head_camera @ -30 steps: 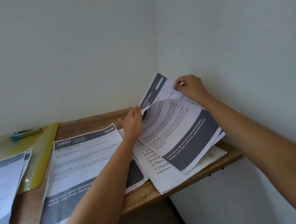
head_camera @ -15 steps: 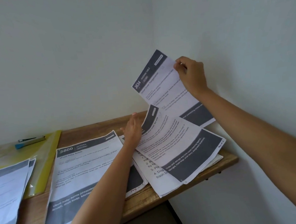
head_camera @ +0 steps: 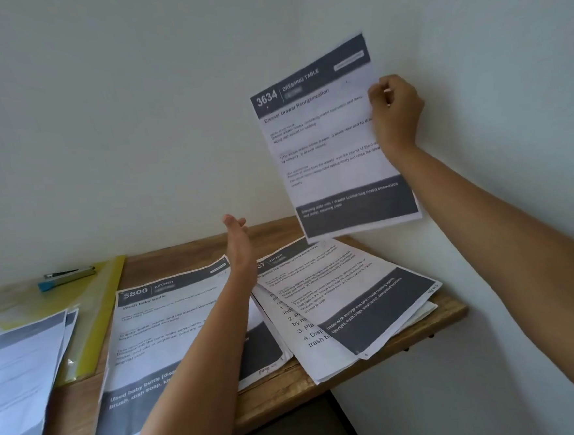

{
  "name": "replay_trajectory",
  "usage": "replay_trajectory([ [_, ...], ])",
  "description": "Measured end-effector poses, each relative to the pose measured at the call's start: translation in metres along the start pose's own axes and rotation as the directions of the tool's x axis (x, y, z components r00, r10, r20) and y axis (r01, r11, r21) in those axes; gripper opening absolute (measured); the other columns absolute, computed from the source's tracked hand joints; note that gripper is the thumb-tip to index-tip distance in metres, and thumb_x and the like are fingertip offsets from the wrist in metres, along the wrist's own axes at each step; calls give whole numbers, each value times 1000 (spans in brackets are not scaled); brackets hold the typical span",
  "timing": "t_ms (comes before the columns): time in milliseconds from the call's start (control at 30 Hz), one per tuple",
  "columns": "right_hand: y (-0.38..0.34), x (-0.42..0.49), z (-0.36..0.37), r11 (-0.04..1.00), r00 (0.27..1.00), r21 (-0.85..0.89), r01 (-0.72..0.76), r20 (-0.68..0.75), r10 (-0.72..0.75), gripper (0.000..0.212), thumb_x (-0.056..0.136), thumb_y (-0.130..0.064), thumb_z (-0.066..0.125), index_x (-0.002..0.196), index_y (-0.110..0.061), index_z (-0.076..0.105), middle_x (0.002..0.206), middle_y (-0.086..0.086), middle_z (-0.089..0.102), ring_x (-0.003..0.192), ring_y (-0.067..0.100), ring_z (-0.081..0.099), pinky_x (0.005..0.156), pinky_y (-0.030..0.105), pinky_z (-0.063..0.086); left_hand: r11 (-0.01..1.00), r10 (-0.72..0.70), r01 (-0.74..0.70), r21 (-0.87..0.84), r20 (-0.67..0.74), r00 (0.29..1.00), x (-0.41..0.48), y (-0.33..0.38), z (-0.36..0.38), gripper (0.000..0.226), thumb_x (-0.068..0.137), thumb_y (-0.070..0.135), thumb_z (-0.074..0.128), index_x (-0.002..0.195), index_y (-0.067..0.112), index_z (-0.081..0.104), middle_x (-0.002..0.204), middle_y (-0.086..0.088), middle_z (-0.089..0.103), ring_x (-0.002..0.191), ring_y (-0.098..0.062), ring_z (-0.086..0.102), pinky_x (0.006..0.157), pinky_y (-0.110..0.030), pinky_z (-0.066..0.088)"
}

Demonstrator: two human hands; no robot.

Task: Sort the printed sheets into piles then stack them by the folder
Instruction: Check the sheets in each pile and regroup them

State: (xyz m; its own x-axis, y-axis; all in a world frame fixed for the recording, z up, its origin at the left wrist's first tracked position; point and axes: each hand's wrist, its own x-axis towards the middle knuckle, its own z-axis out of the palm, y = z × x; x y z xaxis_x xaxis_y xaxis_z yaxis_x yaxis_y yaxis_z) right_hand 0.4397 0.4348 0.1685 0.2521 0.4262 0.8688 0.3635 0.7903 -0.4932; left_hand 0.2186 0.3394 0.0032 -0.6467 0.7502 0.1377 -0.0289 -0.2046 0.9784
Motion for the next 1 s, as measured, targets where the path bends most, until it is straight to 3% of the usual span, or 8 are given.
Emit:
replay_trajectory([
  [167, 21, -14, 4, 970, 928, -186, -154, 311, 207, 23, 92, -21, 58, 106, -6, 68, 95, 1, 63, 85, 15, 57, 69, 10, 38, 991, -22, 17, -136, -37, 999, 7, 4, -9, 73, 96, 62, 6, 136, 17, 49, 141, -8, 48, 136, -23, 36, 114, -47, 17],
  [300, 41, -47, 14, 931, 692, -306, -200, 628, 355, 9, 88, -23, 64, 94, -16, 67, 93, 2, 60, 89, 15, 54, 73, 17, 37, 987, -14, 6, -162, -53, 998, 11, 6, -10, 76, 94, 68, 9, 132, 18, 52, 136, -10, 53, 131, -27, 43, 114, -51, 22],
  [367, 53, -70, 18, 919, 620, -353, -175, 685, 382, 12, 88, -23, 64, 96, -15, 68, 93, 2, 59, 89, 16, 55, 75, 18, 34, 993, 9, -17, -116, -64, 998, 10, 7, -8, 76, 94, 67, 10, 132, 17, 52, 138, -11, 51, 130, -29, 44, 113, -51, 26],
  [467, 67, -104, 21, 914, 599, -357, -193, 695, 398, 12, 88, -22, 63, 94, -13, 68, 89, 3, 60, 86, 16, 55, 71, 18, 34, 993, 116, -115, 12, -109, 987, 4, 9, -4, 70, 98, 59, 13, 135, 15, 52, 136, -9, 54, 124, -24, 49, 107, -43, 32],
  [600, 77, -133, 20, 921, 580, -305, -243, 715, 390, 17, 90, -19, 61, 89, -3, 67, 84, 6, 62, 80, 17, 54, 70, 22, 36, 949, 258, -232, 211, -101, 961, -4, 7, -1, 59, 101, 51, 22, 127, 9, 55, 84, 10, 56, 77, 1, 50, 73, -20, 38],
  [767, 83, -149, 21, 908, 572, -336, -252, 705, 419, 17, 91, -18, 60, 95, -4, 69, 92, 10, 67, 84, 19, 57, 73, 24, 40, 754, 287, -323, 572, 156, 945, -1, -5, 2, 48, 101, 44, 36, 131, 10, 50, 125, -10, 61, 107, -21, 55, 83, -28, 38],
  [867, 84, -154, 18, 895, 538, -371, -249, 715, 446, 20, 97, -13, 47, 98, -11, 67, 96, 7, 65, 87, 19, 55, 68, 24, 38, 655, 238, -408, 636, 339, 910, 3, -19, 5, 48, 100, 39, 42, 134, 6, 48, 131, -12, 56, 120, -27, 51, 93, -31, 37],
  [1000, 84, -157, 15, 870, 480, -427, -247, 726, 492, 34, 98, -9, 36, 124, -11, 59, 126, 8, 58, 115, 24, 52, 86, 22, 35, 533, 127, -471, 703, 484, 866, 3, -36, 6, 52, 99, 39, 46, 138, 6, 40, 141, -14, 45, 132, -30, 39, 104, -36, 31],
])
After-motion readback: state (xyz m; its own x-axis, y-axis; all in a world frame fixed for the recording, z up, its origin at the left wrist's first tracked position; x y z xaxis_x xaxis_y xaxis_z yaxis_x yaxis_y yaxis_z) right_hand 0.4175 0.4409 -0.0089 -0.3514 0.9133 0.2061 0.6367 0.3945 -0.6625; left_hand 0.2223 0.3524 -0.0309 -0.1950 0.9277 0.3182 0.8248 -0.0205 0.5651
